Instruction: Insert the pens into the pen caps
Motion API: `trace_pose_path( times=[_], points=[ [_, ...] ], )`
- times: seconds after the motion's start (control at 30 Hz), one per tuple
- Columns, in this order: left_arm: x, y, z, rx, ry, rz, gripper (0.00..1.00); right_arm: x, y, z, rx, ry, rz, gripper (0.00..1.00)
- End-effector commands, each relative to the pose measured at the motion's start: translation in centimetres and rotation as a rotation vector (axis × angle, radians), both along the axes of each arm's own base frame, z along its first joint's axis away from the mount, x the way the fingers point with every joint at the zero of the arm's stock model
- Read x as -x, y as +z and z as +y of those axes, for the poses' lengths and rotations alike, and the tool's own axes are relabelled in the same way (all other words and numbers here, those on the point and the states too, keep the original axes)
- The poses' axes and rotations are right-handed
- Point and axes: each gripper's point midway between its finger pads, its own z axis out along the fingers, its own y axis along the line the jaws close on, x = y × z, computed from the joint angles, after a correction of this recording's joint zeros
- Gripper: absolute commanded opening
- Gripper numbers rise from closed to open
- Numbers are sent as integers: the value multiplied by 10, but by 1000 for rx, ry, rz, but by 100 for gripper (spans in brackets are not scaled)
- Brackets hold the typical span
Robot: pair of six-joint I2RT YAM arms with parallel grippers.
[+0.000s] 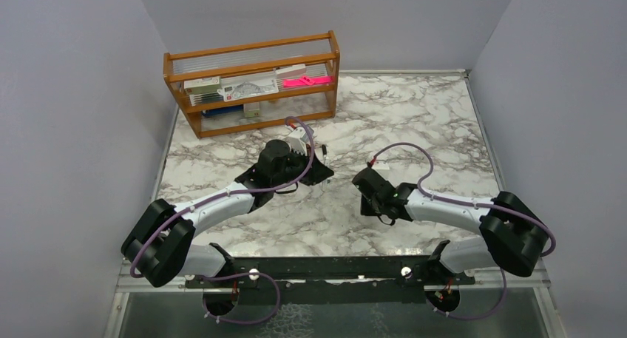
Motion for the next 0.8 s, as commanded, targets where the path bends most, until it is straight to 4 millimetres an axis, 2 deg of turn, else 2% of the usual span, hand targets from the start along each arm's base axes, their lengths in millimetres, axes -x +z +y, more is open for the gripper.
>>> trace_pose_path(
  times=[0.0,0.33,0.53,0.63,0.77],
  points=[
    [-2,8,2,12,3,-32,0,1,-14,-4,47,12,32,1],
    [0,2,6,2,11,-16,0,-12,-14,-20,104,-25,12,1],
    [0,1,7,3,14,-11,0,-22,-4,-17,95,-19,-17,1],
    [1,0,8,4,12,-10,0,-32,12,-9,67,-7,-63,1],
    [2,1,9,4,14,-16,0,-43,50,5,-45,26,-179,1]
  ],
)
